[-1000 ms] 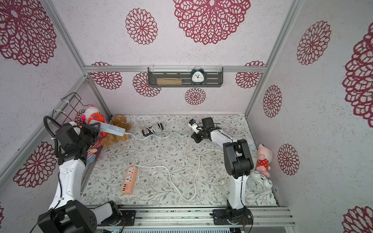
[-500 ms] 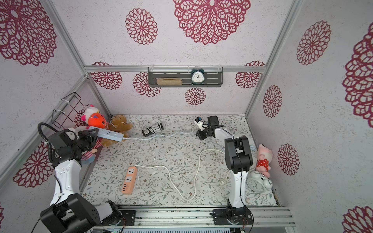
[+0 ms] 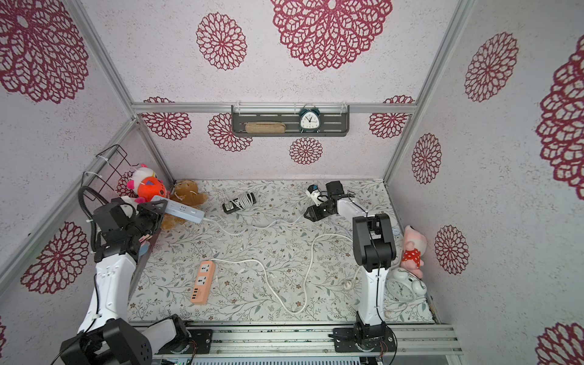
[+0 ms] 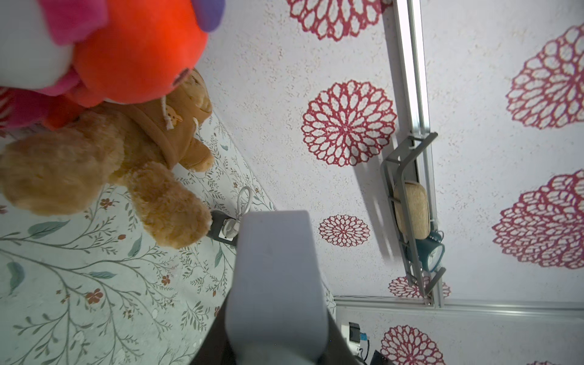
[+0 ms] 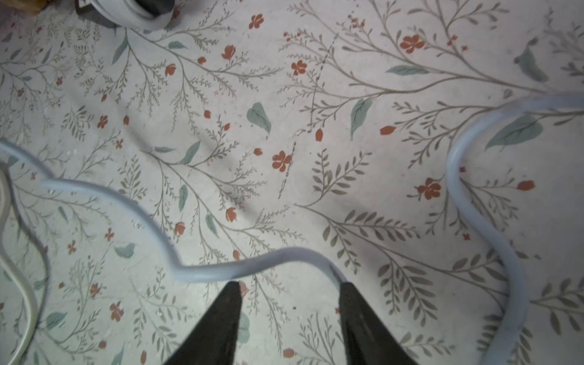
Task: Unwrap the cord wrapped around the power strip
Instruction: Unwrap the power cord from the power strip, then place the power strip at the center of the board.
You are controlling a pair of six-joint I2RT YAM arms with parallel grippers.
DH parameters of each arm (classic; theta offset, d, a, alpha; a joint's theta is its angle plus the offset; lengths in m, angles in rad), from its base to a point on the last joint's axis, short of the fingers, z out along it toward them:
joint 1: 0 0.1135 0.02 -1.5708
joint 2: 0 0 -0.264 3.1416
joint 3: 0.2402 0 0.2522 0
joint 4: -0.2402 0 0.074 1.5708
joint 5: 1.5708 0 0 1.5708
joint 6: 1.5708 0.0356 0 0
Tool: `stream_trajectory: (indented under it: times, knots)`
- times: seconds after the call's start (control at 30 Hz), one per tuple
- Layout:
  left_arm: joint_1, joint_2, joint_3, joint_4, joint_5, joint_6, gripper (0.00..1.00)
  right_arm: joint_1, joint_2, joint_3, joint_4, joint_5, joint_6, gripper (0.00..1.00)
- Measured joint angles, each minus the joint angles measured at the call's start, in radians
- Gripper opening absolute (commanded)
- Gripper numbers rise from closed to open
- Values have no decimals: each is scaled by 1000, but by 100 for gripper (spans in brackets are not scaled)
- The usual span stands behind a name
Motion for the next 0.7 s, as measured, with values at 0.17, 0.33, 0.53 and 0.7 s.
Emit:
stream_trajectory:
  times: [0.17,0.33,0.53,0.7]
  knots:
    - [-154,47,-1,56,-76,-5,0,10,-78,19,-103,-55,-5,76]
    - [-300,180,11,117,-135,-17,0,135,-163,109,-128,-92,-31,84]
    - [-416,283,55,138,-172,-24,0,341,-142,245,-91,-137,-31,85]
    - [-448,295,96,148,-167,-23,0,407,-87,285,-47,-113,-35,91]
